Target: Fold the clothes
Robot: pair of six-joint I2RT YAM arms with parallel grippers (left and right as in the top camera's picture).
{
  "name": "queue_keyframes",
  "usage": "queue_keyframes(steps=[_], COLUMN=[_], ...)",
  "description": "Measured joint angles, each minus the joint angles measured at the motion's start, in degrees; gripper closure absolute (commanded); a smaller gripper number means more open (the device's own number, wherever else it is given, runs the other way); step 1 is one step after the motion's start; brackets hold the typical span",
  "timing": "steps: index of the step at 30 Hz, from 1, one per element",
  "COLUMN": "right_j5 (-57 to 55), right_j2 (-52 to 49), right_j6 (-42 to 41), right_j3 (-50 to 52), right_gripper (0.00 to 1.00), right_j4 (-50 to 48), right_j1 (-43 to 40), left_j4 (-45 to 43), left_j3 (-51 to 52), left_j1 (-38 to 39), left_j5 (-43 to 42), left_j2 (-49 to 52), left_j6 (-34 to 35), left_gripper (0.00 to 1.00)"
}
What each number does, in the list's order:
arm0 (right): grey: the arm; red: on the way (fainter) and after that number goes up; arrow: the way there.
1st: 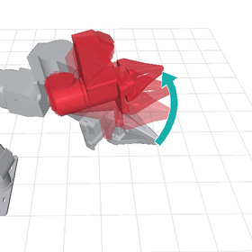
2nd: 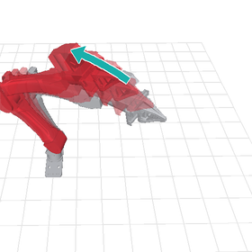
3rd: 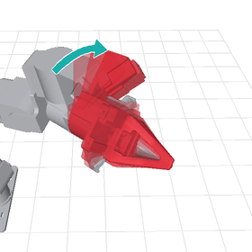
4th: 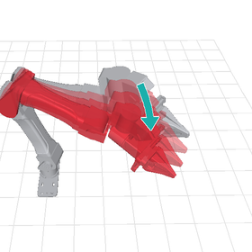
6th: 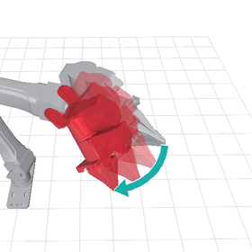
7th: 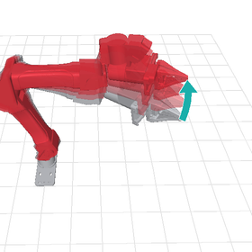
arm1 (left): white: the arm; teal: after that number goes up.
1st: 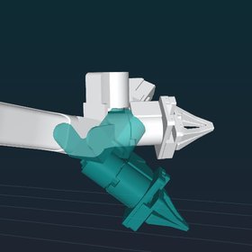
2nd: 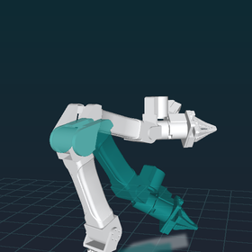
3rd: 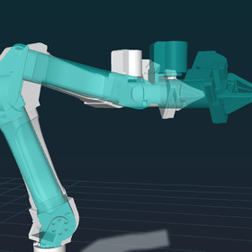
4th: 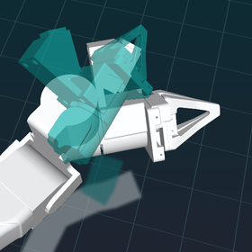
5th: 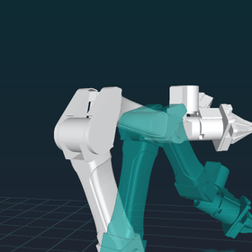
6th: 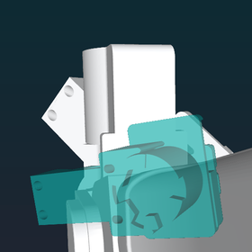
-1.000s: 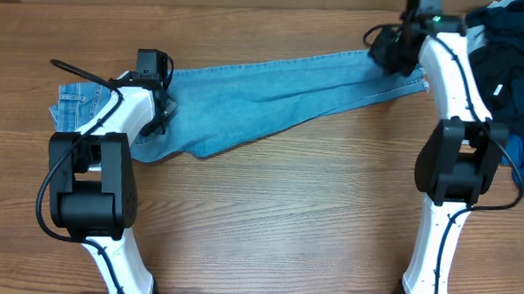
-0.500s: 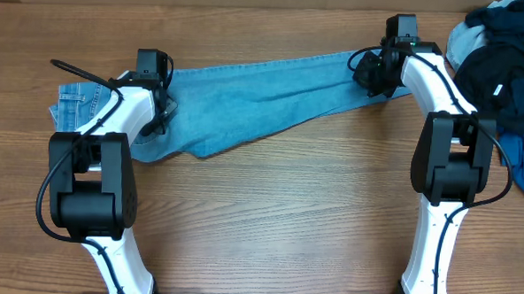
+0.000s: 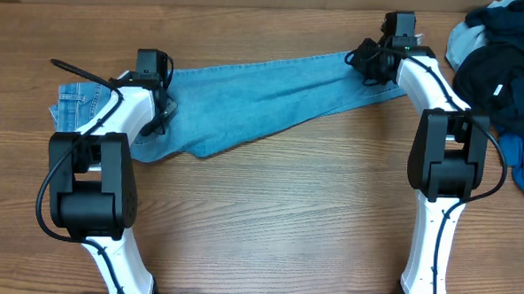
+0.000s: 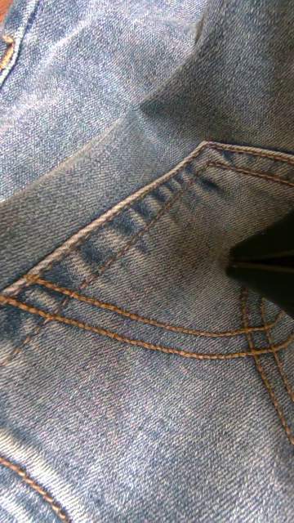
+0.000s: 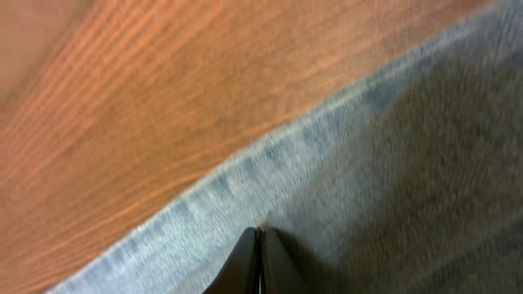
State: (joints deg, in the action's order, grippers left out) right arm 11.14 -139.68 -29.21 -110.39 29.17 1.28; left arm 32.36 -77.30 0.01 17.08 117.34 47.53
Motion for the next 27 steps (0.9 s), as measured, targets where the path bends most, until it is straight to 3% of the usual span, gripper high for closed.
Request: queue_keyframes(steps=[8,18,23,27], right_j5=[-0.9,-0.4,3.7,5.2], right_j2=[-0.4,-0.1,0.2,0.2], right_j6=[-0.8,2.8,7.3,9.8], right_j3=[-3.4,-25.1,-25.0,-19.9], right_gripper=[0.96,0.96,0.96,0.96], right_j4=[2.4,28.9,37.6,35.5], right_j1=[-0.3,-2.8,-0.8,5.0], left_j4=[0.0,0.0,-0.1,-0.3], left_j3=[0.0,0.0,0.0,0.0], left_j1=[0.0,0.0,0.0,0.0], left_j5=[0.0,0.0,0.0,0.0], left_j2=[0.0,0.0,0.0,0.0], left_j6=[-0.4,-1.5,-1.5,-1.5], left_gripper=[0.96,0.96,0.96,0.96])
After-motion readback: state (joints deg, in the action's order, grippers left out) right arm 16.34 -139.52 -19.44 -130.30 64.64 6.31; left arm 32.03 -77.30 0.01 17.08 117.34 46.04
